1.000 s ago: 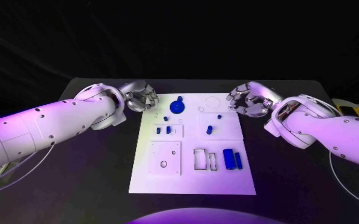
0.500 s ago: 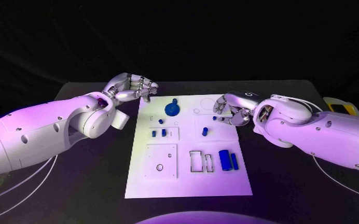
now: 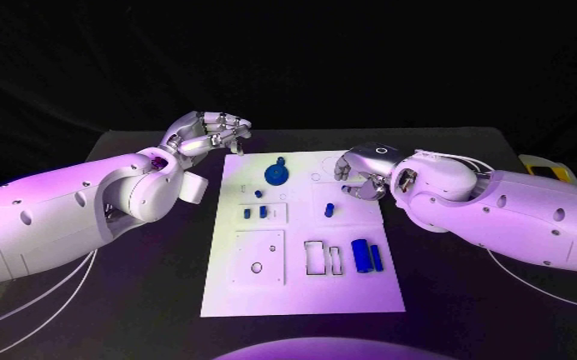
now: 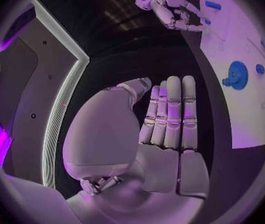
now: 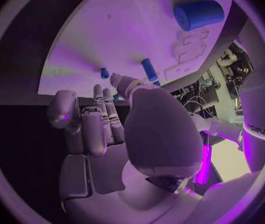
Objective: Assemble the parts on the task board
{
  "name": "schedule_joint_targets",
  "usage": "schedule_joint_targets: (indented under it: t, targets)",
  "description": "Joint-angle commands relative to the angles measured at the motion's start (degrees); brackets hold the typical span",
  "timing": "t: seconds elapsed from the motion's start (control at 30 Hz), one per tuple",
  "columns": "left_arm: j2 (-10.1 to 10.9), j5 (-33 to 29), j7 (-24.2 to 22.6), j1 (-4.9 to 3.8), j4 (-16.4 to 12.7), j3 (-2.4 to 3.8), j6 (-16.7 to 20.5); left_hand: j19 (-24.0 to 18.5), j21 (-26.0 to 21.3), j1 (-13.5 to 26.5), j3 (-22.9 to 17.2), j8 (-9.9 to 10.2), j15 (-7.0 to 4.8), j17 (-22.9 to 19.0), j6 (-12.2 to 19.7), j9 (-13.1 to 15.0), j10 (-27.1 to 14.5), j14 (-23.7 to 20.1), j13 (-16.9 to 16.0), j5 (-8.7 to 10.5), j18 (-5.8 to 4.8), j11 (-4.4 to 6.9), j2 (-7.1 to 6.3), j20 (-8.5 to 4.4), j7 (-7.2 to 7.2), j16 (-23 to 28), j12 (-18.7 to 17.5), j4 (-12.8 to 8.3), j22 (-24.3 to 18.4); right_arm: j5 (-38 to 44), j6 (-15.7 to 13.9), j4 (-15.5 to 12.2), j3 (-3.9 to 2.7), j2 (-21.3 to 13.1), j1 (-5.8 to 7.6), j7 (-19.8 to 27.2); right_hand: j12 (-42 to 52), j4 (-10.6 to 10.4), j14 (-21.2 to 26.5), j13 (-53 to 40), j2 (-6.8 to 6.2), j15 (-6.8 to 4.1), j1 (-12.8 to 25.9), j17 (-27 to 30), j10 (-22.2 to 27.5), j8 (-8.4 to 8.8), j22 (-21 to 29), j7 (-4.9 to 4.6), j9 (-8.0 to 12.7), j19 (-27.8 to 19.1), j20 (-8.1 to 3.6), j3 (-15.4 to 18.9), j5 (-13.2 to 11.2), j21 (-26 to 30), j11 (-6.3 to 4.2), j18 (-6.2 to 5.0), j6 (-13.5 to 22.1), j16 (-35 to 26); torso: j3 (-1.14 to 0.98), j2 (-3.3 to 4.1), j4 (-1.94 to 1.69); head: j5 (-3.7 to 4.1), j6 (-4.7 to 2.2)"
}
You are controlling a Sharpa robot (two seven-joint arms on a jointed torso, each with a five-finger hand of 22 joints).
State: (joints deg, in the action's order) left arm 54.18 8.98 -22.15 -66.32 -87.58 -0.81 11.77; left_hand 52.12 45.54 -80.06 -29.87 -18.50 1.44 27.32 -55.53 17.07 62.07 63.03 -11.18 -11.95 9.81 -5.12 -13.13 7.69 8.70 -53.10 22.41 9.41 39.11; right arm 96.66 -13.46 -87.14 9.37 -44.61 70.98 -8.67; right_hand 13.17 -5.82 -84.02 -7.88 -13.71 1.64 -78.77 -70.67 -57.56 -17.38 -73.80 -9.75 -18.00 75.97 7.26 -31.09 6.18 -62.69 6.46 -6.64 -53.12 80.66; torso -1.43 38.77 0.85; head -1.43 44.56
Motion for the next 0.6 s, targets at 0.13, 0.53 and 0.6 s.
schedule_joint_targets:
  t: [0.13,0.53,0.6]
  targets:
    - [0.07,-2.21,-1.73,-0.02,-0.43,0.06,-0.42,0.50,-0.41,0.21,0.27,0.08,0.00,-0.09,-0.22,0.03,0.51,-0.34,0.14,0.16,0.68,0.01,0.23,-0.13,0.23,0.28,-0.48,-0.12,-0.15,2.84,2.36,0.51,0.08,0.70,-0.17,-1.46,-0.06,0.93,-2.14,0.66,1.20,-0.14,0.14,-0.76,-2.24,0.10,-1.39,0.43,-0.04,1.34,-0.34,-1.13,-0.30,-2.11,-0.44,1.07,-1.55,0.58,-0.03,-0.04,0.05,-0.28,0.27]
    - [0.21,-2.32,-1.08,-0.03,-0.64,0.06,-0.61,0.66,-0.66,-0.10,0.26,0.24,0.05,-0.13,-0.09,0.02,0.48,-0.34,0.28,0.12,0.67,-0.09,0.29,-0.12,0.35,0.47,-0.85,-0.34,-0.34,3.58,4.02,1.49,0.17,1.39,-1.14,-2.51,-0.11,1.41,-2.24,0.96,1.39,-0.32,0.27,-1.03,-3.14,0.02,-2.05,0.57,-0.10,1.85,-0.50,-1.74,-0.39,-3.09,-0.64,1.27,-2.12,0.76,-0.18,-0.05,0.09,-0.41,0.56]
    - [0.23,-2.32,-0.95,-0.03,-0.63,0.06,-0.65,0.69,-0.74,-0.19,0.26,0.30,0.08,-0.15,-0.04,0.01,0.42,-0.38,0.34,0.10,0.66,-0.14,0.31,-0.12,0.40,0.54,-1.00,-0.40,-0.40,3.70,4.11,1.54,0.17,1.43,-1.28,-2.59,-0.11,1.41,-2.24,0.96,1.39,-0.32,0.27,-1.03,-3.14,0.02,-2.05,0.57,-0.10,1.85,-0.50,-1.74,-0.39,-3.09,-0.64,1.27,-2.12,0.76,-0.19,-0.05,0.11,-0.41,0.57]
